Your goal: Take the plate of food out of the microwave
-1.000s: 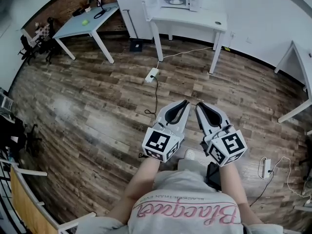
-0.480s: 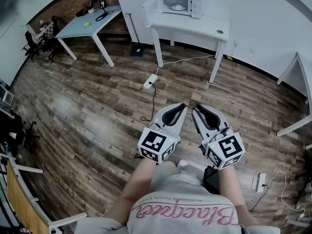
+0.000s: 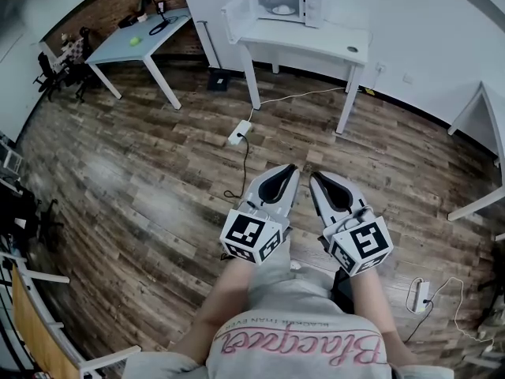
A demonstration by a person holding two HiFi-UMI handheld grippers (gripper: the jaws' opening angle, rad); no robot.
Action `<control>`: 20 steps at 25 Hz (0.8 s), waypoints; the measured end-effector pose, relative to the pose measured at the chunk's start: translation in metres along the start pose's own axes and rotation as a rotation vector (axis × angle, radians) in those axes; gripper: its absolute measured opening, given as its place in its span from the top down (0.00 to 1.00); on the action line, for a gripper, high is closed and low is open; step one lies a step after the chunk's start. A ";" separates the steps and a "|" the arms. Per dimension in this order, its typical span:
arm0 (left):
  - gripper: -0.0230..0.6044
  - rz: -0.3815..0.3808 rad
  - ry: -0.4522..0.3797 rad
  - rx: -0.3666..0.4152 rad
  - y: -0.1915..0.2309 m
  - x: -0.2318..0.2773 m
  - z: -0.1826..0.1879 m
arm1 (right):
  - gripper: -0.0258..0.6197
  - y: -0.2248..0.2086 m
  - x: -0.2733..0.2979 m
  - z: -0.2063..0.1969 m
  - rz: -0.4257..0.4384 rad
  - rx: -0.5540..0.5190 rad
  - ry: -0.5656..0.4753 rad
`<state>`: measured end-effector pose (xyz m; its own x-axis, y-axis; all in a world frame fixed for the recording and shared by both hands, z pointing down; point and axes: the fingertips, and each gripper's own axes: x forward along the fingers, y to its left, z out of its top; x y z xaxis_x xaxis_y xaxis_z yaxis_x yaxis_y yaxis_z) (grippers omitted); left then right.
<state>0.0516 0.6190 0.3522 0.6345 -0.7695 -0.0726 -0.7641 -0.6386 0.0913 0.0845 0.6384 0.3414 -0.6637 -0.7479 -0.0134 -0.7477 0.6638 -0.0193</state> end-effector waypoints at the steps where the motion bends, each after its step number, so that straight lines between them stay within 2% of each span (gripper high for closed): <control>1: 0.95 -0.003 0.001 -0.002 0.000 0.004 0.001 | 0.92 -0.003 0.002 0.001 0.003 0.010 -0.005; 4: 0.95 0.000 0.011 -0.004 0.005 0.019 0.003 | 0.92 -0.015 0.009 0.004 -0.013 0.041 -0.011; 10: 0.95 0.018 0.012 0.052 0.021 0.045 0.005 | 0.92 -0.036 0.035 0.013 -0.013 0.048 -0.031; 15: 0.95 0.034 0.007 0.040 0.044 0.068 0.006 | 0.93 -0.055 0.056 0.013 -0.041 0.011 -0.012; 20: 0.95 0.077 -0.024 0.089 0.074 0.087 0.014 | 0.94 -0.069 0.087 0.008 -0.042 -0.016 0.007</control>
<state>0.0488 0.5053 0.3392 0.5716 -0.8153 -0.0931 -0.8183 -0.5747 0.0087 0.0786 0.5279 0.3334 -0.6317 -0.7752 -0.0055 -0.7752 0.6317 -0.0040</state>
